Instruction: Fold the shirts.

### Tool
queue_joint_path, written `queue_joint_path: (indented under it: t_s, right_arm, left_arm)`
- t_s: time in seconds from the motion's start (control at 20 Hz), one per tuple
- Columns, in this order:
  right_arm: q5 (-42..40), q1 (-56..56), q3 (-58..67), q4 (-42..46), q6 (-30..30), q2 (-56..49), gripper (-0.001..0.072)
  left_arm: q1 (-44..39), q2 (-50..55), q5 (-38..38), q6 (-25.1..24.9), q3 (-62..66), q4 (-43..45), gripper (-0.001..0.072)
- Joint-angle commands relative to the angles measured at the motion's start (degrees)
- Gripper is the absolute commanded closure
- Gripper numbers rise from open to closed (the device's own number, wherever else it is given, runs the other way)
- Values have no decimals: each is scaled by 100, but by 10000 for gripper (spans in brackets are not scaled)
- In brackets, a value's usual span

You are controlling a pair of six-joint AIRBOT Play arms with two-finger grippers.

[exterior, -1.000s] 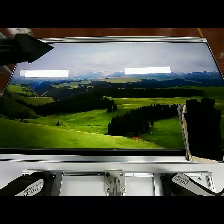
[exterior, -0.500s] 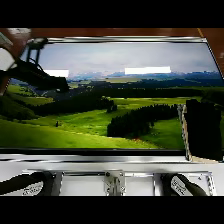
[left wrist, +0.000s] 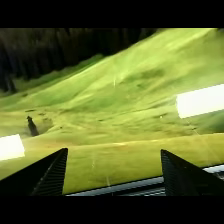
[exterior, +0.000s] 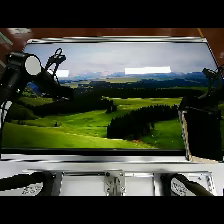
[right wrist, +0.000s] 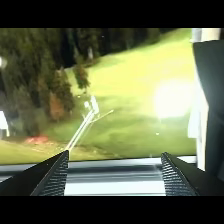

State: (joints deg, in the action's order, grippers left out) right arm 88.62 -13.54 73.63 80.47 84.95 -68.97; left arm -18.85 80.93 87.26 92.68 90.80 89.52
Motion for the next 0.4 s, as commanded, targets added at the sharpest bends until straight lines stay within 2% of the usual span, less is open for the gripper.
queue_joint_path:
  t_s: [0.0,0.35]
  right_arm:
    - [83,50,7,-48,13,-26,27]
    - [83,50,4,-48,13,-26,27]
  left_arm:
    - [-11,17,33,20,-33,48,36]
    - [-11,17,44,-2,-33,46,36]
